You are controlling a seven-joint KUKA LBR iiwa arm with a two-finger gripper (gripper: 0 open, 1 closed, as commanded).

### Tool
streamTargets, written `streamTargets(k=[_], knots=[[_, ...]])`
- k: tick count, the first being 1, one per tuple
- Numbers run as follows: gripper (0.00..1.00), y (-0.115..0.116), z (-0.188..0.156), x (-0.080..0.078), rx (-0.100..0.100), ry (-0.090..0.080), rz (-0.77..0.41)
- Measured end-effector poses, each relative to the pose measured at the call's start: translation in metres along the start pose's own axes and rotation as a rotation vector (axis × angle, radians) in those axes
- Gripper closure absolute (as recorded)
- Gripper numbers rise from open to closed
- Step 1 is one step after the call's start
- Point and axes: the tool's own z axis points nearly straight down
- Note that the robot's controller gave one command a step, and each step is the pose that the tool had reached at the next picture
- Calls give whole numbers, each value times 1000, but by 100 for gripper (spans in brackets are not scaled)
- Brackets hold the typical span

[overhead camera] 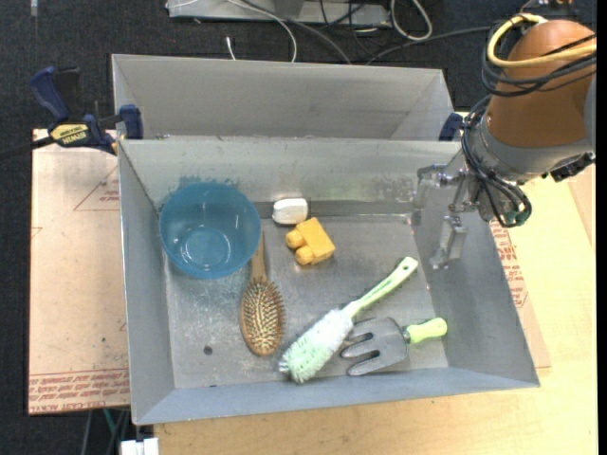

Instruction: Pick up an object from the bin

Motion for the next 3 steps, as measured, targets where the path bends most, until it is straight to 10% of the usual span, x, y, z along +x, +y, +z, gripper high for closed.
streamTargets(k=[1, 2, 3], knots=[[0, 0, 0, 0, 0, 0, 0], [0, -48, 28, 48, 1, 2, 0], [0, -3, -80, 6, 0, -21, -15]])
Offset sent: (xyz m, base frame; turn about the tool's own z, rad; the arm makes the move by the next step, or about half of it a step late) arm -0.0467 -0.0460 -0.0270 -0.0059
